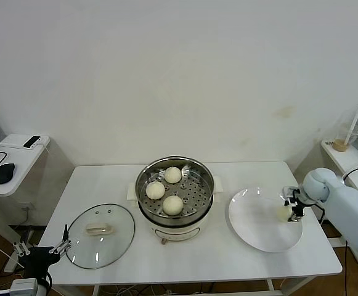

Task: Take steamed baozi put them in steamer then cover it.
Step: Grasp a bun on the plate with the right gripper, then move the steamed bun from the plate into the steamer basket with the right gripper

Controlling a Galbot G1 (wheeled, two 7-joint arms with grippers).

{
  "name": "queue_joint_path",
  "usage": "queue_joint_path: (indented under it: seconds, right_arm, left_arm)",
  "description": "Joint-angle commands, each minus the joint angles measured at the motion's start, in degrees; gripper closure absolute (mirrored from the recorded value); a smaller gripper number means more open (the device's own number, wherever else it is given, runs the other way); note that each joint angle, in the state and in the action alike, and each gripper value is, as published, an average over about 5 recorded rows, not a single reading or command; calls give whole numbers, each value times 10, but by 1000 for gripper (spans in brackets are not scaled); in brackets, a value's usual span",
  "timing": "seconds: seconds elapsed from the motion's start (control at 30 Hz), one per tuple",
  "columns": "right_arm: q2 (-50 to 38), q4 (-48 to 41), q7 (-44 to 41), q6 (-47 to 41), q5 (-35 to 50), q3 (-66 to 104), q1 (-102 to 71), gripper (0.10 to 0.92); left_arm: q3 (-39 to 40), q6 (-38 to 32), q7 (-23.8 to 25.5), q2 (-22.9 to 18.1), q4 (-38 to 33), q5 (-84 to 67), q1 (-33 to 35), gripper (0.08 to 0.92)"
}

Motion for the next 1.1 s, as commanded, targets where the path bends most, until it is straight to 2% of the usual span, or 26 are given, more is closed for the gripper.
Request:
queue_joint_path:
  seconds: [0.03,0.27,0.5,0.87,1.1]
  right_arm:
    - [-18,44,-7,-10,39,-41,57,422]
    - [-51,121,-11,-36,108,-135,180,423]
    - [-43,167,-7,-68,202,-223,316,418]
    - [34,278,43,-147,342,-334,447,414]
    - [91,286,76,-191,410,-388,476,407]
  left_arm:
    - [0,0,0,0,1,0,-2,177]
    - [0,0,0,0,2,0,-5,177]
    - [4,0,0,0,2,1,-8,177]
    - [7,1,0,2,3,2,-12,177]
    - [7,1,-1,1,3,3,-14,177]
